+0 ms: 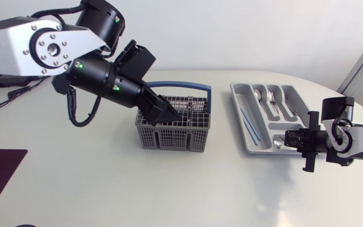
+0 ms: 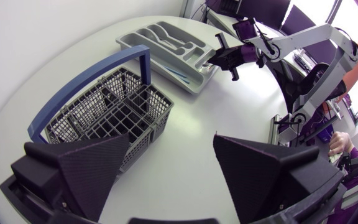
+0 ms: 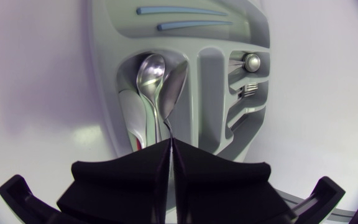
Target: Unload the cutlery basket into the drawer organizer.
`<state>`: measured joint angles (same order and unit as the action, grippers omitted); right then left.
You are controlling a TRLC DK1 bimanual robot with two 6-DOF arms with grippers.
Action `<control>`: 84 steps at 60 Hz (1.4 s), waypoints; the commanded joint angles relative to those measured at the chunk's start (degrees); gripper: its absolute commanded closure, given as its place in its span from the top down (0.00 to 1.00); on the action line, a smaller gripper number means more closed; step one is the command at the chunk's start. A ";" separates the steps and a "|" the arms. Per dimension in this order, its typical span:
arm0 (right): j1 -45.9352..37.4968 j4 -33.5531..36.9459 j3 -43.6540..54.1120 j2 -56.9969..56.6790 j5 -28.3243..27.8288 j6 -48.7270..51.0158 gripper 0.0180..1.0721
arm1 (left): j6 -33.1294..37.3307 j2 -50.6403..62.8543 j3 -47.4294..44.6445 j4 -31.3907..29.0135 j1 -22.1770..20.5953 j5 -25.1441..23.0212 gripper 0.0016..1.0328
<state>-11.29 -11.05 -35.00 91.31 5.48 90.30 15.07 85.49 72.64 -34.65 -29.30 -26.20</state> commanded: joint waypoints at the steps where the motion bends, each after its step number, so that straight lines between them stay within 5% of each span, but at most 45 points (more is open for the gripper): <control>1: 0.39 -1.96 0.37 1.94 1.56 2.07 0.05 | 1.19 -1.03 -0.66 -0.85 0.56 0.36 0.96; 19: 0.65 -7.67 0.64 5.37 4.90 2.95 0.07 | 1.37 -0.24 0.48 -1.21 0.56 0.36 0.96; 26: 0.65 -8.11 1.43 5.02 4.81 2.95 0.34 | 1.45 -0.24 0.75 -1.47 0.56 0.36 0.96; 39: 1.01 -7.85 3.28 2.82 4.81 3.13 0.60 | 1.45 -0.68 0.92 -2.08 0.65 0.36 0.96; 55: 0.65 2.70 2.13 -8.95 0.33 0.05 0.61 | 1.89 -2.52 0.48 -3.67 2.05 0.97 0.96; 65: 3.38 13.33 -1.47 -15.28 -5.39 -9.18 0.64 | 1.89 -3.49 -0.22 -3.84 3.46 2.03 0.96; 84: 11.29 19.57 -6.83 -16.86 -16.81 -30.36 0.65 | 4.27 -5.86 -5.14 -3.84 6.71 5.45 0.96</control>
<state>-1.56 7.62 -39.40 74.56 -9.34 67.20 17.28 81.19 70.30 -37.67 -23.59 -21.87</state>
